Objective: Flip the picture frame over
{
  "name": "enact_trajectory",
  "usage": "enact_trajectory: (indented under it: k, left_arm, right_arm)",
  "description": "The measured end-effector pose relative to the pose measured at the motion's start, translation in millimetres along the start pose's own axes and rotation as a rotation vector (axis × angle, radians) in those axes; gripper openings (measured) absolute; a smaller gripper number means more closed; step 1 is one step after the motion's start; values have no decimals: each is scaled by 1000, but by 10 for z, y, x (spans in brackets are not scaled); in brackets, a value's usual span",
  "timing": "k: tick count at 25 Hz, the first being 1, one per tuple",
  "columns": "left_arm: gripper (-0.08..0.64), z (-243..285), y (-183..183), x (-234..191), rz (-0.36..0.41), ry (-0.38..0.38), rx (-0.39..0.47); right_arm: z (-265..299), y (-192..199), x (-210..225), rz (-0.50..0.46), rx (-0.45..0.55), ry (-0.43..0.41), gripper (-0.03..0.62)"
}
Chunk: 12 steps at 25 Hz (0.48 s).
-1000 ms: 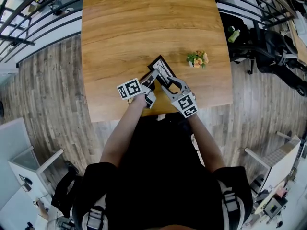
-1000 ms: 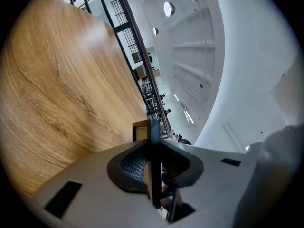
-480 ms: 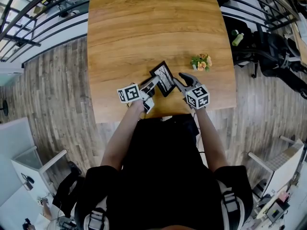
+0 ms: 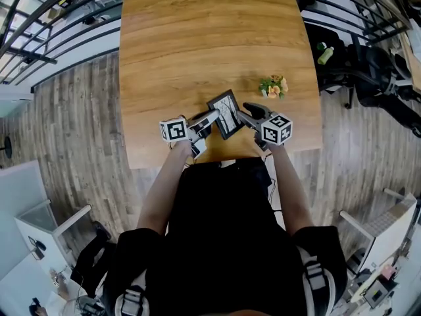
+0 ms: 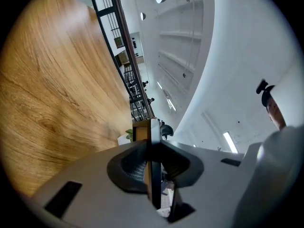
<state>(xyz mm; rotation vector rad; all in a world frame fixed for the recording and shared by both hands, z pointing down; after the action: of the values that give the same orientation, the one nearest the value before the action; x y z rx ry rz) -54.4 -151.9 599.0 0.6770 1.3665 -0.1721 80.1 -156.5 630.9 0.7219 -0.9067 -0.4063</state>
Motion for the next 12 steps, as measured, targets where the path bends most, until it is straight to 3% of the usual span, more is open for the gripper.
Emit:
enact_trajectory:
  k: [5, 9, 12]
  left_arm:
    - [94, -23, 85, 93, -59, 101, -29]
    - [94, -101, 123, 160, -93, 167, -51]
    - [94, -114, 131, 138, -59, 187, -76]
  right_arm:
    - [35, 155, -119, 91, -34, -114, 202]
    - [25, 227, -258, 192, -47, -224, 156]
    - [-20, 240, -260, 253, -52, -267, 129]
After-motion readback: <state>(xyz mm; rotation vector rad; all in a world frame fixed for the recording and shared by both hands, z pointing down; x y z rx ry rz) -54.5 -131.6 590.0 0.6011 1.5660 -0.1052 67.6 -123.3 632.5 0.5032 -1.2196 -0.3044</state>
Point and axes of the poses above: the fingertips, and each gripper's own axes: z forward along the fingers, x to its right, y out of its underside, the point moved 2 cm from there along -z, backward along the fingers, and after that the axes turned 4 degrees about z, right-handed, at the moved point
